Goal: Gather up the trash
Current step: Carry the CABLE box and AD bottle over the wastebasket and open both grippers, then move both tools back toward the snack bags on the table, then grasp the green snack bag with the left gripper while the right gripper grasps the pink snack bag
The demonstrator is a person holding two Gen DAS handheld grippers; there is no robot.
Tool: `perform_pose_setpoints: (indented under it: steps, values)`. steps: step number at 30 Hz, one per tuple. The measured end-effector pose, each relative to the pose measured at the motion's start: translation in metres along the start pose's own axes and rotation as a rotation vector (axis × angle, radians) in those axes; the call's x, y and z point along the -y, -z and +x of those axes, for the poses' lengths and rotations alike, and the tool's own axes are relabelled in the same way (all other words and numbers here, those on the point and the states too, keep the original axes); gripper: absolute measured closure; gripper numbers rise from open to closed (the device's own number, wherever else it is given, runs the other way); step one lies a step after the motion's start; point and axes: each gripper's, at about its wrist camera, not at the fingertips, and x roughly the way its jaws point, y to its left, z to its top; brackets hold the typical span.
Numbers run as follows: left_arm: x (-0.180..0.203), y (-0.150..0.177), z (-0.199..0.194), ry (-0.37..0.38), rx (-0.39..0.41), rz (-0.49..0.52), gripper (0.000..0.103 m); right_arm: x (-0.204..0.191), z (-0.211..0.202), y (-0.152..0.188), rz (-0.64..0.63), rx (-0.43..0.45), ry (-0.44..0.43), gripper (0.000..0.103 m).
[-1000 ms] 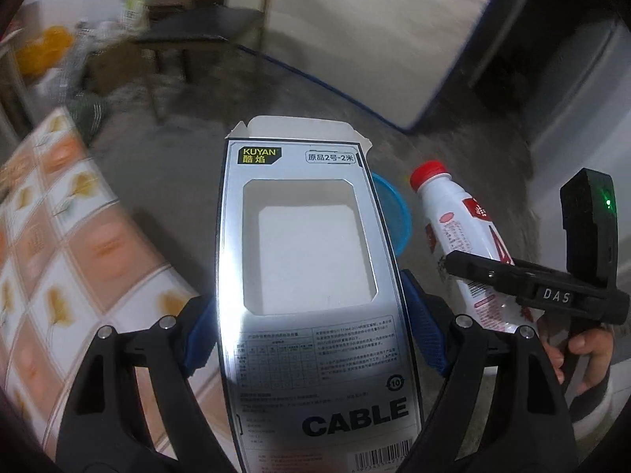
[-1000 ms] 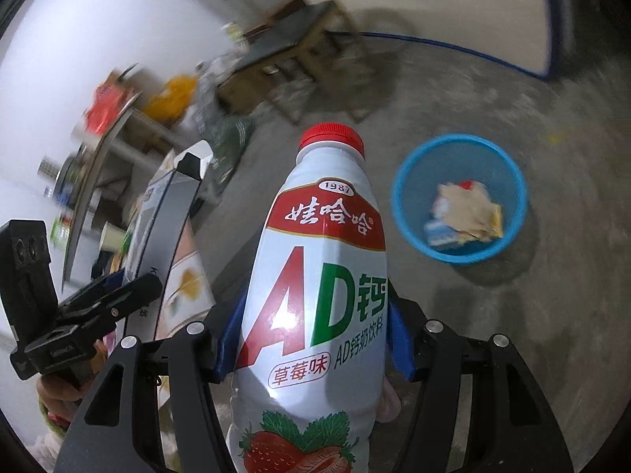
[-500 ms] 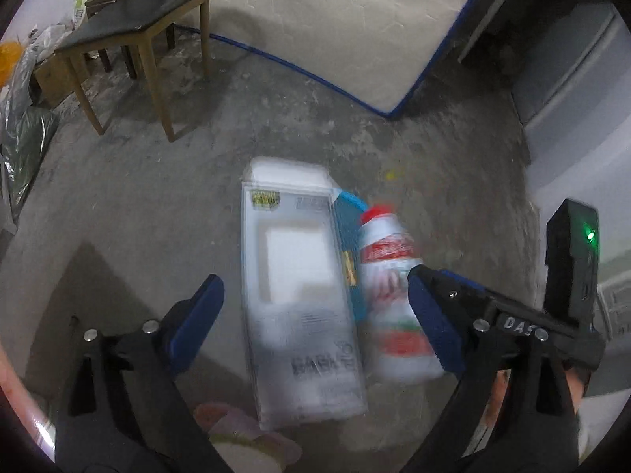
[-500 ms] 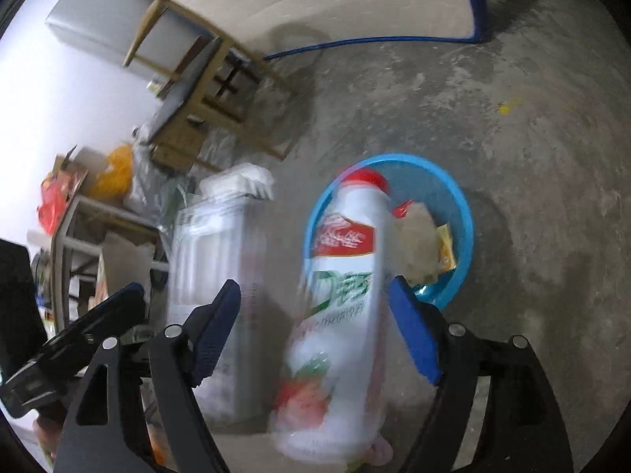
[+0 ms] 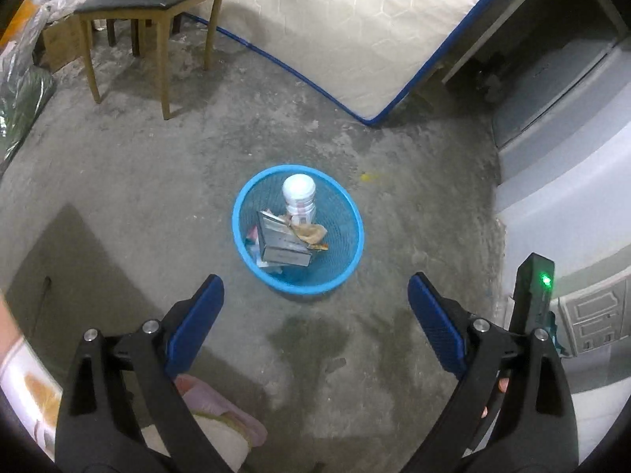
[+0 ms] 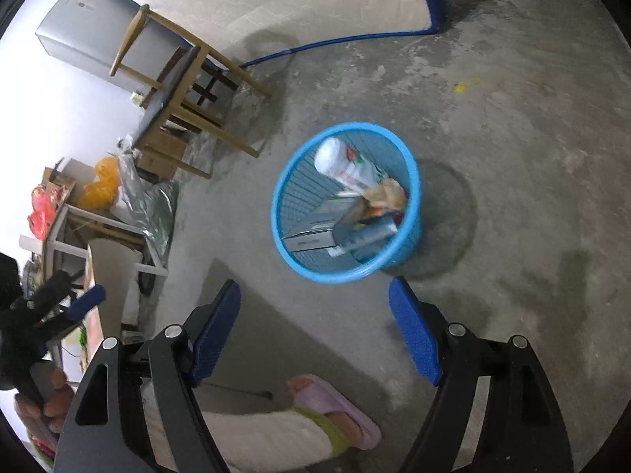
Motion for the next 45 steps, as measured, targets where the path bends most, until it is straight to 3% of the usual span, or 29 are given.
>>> perform_pose_setpoints:
  steps: [5,12,20,24,29,35,40,45]
  values:
    - [-0.017,0.038,-0.044,-0.002,0.037,-0.023,0.013,-0.004,-0.013,0.024,-0.029,-0.015,0.005,0.027]
    - [-0.063,0.1,-0.139,-0.091,0.219,-0.092,0.013,-0.052,-0.035,0.041,-0.102,-0.008,-0.114,0.022]
    - [-0.129,0.195,-0.252,-0.312,0.438,-0.255,0.013,-0.17,-0.025,0.071,-0.321,-0.128,-0.251,0.02]
    - [-0.165,0.25,-0.306,-0.462,0.546,-0.352,0.013,-0.246,-0.019,0.101,-0.446,-0.21,-0.348,0.02]
    - [-0.204,0.312,-0.36,-0.652,0.644,-0.476,0.013,-0.34,0.004,0.161,-0.593,-0.394,-0.457,0.02]
    - [-0.26,0.364,-0.386,-0.869,0.581,-0.62,0.013,-0.415,0.032,0.245,-0.683,-0.601,-0.518,0.02]
    - [-0.285,0.39,-0.392,-0.889,0.569,-0.671,0.013,-0.461,0.053,0.316,-0.738,-0.734,-0.517,0.02]
    - [-0.299,0.389,-0.385,-0.924,0.545,-0.64,0.013,-0.488,0.077,0.354,-0.718,-0.795,-0.507,0.02]
